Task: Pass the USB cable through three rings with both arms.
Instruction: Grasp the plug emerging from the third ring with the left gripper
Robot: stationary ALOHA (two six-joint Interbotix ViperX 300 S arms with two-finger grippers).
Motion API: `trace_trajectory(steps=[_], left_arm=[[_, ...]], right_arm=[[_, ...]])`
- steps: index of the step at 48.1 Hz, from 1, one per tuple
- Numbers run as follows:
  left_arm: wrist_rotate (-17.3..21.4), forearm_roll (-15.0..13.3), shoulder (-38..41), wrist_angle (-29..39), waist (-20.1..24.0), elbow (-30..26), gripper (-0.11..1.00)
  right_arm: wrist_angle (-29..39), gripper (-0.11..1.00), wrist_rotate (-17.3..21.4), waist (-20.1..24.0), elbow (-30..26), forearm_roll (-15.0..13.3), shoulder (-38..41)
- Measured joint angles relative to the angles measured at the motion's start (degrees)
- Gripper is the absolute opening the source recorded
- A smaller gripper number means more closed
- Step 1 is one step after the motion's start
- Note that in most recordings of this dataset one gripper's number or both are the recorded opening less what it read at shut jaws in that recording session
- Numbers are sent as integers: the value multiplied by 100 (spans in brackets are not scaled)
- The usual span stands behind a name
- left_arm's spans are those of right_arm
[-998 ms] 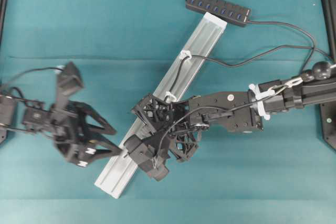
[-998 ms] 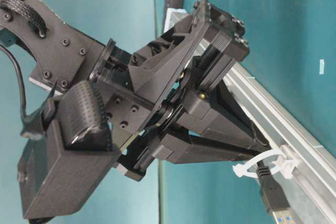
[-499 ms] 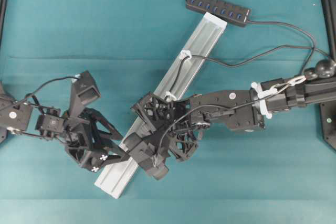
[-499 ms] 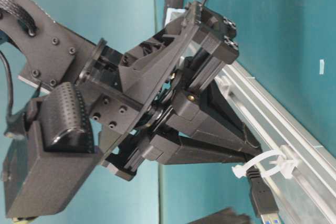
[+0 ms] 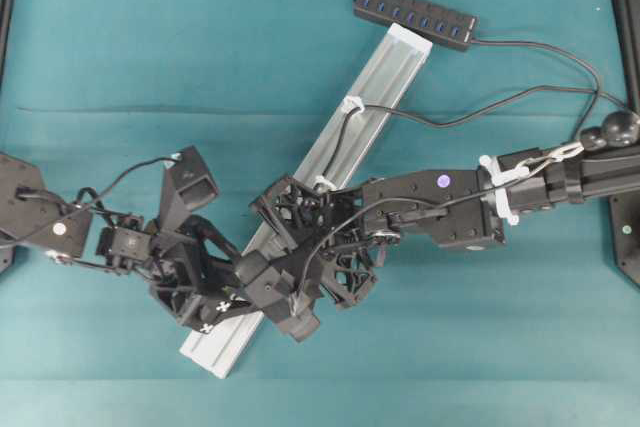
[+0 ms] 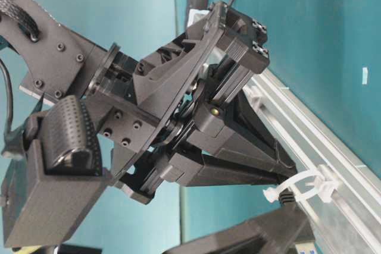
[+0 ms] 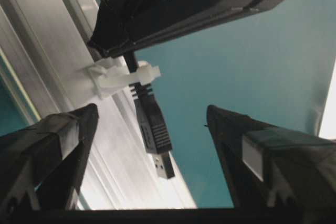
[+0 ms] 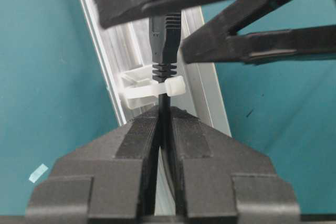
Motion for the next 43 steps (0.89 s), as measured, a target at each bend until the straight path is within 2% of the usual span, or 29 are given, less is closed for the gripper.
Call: trace_trajectory(steps=[10, 13, 16, 24, 27, 43], left_arm=[[9, -9, 70, -18, 0, -9, 84], [35, -9, 88, -26, 0, -9, 79], [53, 0, 97, -18, -26, -9, 67], [132, 0, 88, -18, -158, 0, 22], [158, -9, 97, -18, -158, 0, 11], [264, -9, 123, -18, -167, -9, 10]], right_arm=[[0, 8, 0, 0, -9, 9, 0], [0, 8, -9, 0, -9, 9, 0], [-9, 8, 0, 0, -9, 9, -9], [0, 8, 0, 0, -9, 9, -9], [0, 8, 0, 0, -9, 18, -18], [9, 8, -9, 9, -9, 18, -26]])
